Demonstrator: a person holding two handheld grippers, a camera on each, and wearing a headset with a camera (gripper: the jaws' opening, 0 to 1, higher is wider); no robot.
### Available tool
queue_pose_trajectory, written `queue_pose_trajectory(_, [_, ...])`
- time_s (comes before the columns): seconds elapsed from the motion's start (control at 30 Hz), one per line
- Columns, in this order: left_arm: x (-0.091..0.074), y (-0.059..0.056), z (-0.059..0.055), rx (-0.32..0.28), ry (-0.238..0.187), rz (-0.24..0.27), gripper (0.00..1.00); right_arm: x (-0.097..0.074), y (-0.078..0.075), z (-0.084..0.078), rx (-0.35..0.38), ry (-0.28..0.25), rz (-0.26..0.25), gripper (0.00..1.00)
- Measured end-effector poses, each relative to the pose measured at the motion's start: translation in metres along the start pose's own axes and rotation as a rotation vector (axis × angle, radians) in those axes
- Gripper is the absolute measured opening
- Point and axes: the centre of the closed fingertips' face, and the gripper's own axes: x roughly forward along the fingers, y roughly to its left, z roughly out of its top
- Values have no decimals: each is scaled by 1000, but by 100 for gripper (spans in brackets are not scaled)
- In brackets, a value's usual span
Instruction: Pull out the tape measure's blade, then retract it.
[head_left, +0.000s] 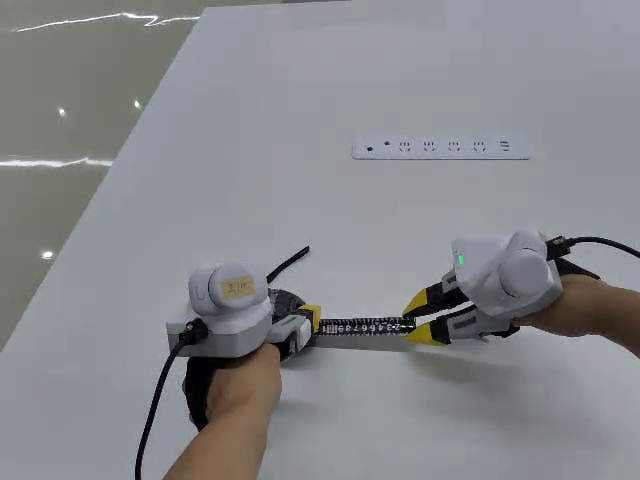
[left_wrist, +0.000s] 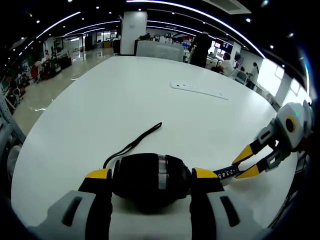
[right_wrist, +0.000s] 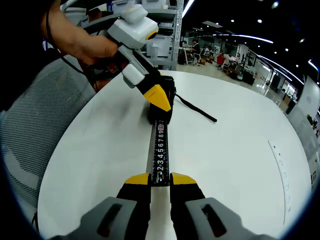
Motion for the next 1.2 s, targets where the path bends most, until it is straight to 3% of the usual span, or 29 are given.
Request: queue_pose_trajectory(1.2, [1, 2, 0, -10, -4, -2, 59, 9, -1, 10, -10, -8, 6, 13])
